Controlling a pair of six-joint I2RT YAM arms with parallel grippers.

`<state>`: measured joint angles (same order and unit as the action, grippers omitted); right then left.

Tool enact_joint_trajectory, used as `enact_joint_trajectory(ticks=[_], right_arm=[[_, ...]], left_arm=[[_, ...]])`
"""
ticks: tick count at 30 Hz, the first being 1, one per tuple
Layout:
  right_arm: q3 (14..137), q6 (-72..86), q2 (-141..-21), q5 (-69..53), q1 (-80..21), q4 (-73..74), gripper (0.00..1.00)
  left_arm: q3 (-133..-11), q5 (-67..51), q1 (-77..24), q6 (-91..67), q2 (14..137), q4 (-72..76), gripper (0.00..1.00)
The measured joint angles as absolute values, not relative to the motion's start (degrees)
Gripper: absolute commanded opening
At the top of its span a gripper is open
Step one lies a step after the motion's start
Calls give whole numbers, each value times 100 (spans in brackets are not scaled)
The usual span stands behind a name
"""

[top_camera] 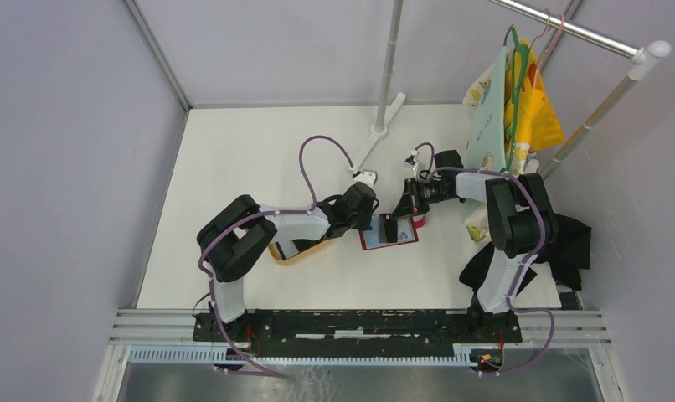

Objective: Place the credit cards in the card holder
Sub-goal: Insert the credit card into the card holder.

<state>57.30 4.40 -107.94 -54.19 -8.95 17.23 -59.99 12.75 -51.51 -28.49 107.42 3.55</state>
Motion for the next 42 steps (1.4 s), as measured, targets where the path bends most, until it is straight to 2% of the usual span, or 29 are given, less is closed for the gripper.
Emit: enact_joint_trajectory(ticks=[7,35,39,42], right_arm=[[5732,445,-10849,-5249,-895,1726,13],[6128,329,-11074,-5140,-1227,1925,17],[6139,305,-11076,-5137,-1267,1938,17],[6139,287,-11076,-5137,-1269,1940,17]], left_arm=[[-5975,1341,-5151,-2849,10739,375,21],[-5889,1308,-5151,-2847,10606,296,23],[-5789,1175,-5157,-2847,10370,231,25],[-5712,1063,-5201,-2847,10099,233,32]])
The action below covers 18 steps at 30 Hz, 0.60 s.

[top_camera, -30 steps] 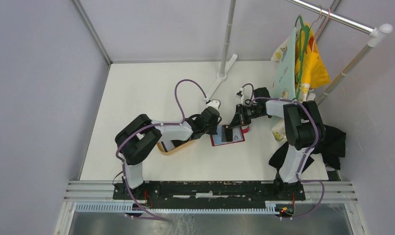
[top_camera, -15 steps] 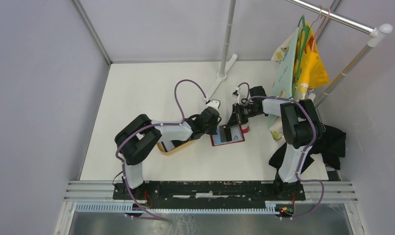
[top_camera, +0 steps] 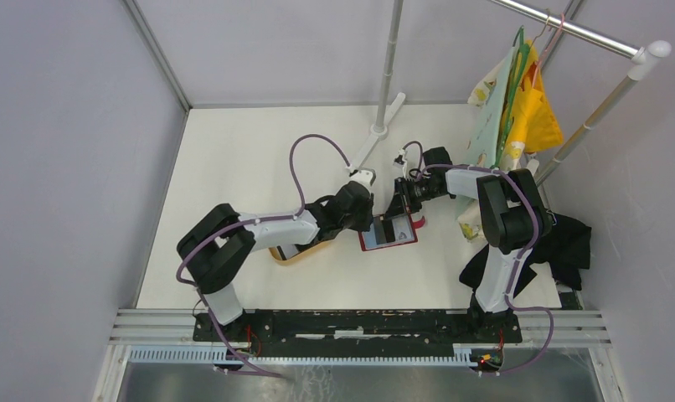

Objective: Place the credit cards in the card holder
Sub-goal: Insert the credit card into the card holder.

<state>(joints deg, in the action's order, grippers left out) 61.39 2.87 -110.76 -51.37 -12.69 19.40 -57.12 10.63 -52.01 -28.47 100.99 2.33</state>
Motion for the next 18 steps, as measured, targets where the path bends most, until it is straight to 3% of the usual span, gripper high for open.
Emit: enact_joint_trajectory(ticks=[10,18], right_arm=[[6139,266,-11076,-5133,-1271,1942,17],[6141,250,-11076,-5124,-1275,1944,17]], left_arm=[[-5564,690,-5754,-3070,9566,840,31],[-6169,891,-6062,-3404,10366,867,29]])
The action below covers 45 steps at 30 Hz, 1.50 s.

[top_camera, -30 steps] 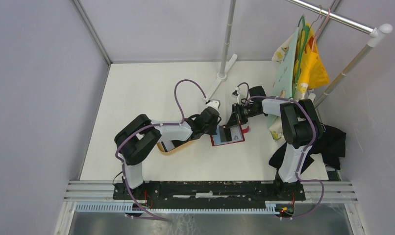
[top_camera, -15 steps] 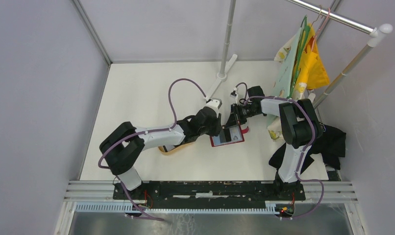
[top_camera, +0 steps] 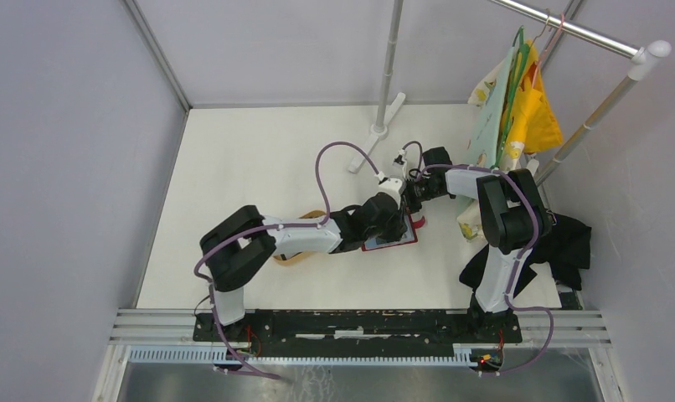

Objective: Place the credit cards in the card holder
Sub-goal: Insert the credit card into the card holder.

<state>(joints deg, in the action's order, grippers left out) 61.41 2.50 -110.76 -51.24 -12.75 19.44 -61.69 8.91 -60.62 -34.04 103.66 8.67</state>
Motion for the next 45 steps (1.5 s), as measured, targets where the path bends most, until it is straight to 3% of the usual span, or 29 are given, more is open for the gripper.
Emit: enact_joint_trajectory(ticks=[14,45], right_arm=[[6173,226,-11120,-5124,-1278,1981,17],[6405,-165,-11148,-5070,-1402,2322,33]], left_arm=[[-7356,1699,-6287,-3465,11459,-14,29],[-7382,3059,-6351,-3900,11513,-770,28]])
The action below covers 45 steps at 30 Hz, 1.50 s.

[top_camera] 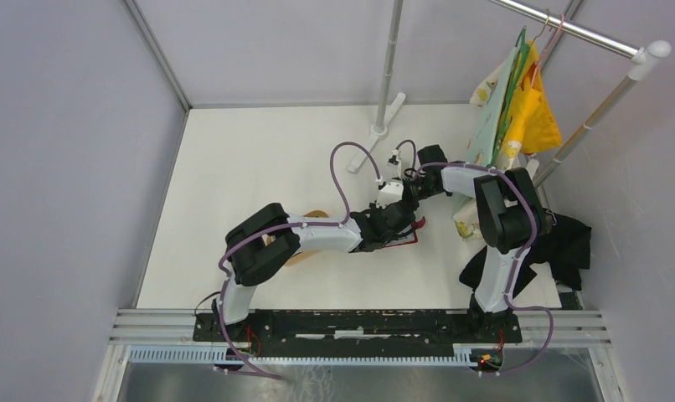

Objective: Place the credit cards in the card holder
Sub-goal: Insert the credit card into the card holder.

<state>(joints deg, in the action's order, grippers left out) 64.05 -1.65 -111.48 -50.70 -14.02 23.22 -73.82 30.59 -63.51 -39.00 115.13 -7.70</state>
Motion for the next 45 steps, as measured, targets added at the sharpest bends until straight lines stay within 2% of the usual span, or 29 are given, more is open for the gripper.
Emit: enact_joint_trajectory(ticks=[8,15,21,26,29,34,45], right_arm=[[6418,-401,-10943,-4788,-1404,2447,34],[6418,-615,-10648,-4659,-1404,2451,36],[6418,-836,-10593,-4569,-1404,2482,29],[6265,-1173,-10145,-4386,-1485,2357,13],[6136,-1400,-9747,-4099,-1737,2292,9],[6149,-1653,-9821,-3568,-2259,2285,7],[6178,-1811,-10130,-2515,-2436,2445,6]], left_arm=[[-7081,3142,-6351,-3896,11201,-762,28],[-6429,2945,-6388,-3778,10390,-464,29],[-5813,2746,-6425,-3577,9793,-54,28],[-5345,2777,-6425,-3444,9336,16,28],[-5166,2867,-6425,-3430,9050,14,28],[-5118,2998,-6388,-3374,8910,8,28],[-5105,3098,-6152,-3374,9601,-246,28]])
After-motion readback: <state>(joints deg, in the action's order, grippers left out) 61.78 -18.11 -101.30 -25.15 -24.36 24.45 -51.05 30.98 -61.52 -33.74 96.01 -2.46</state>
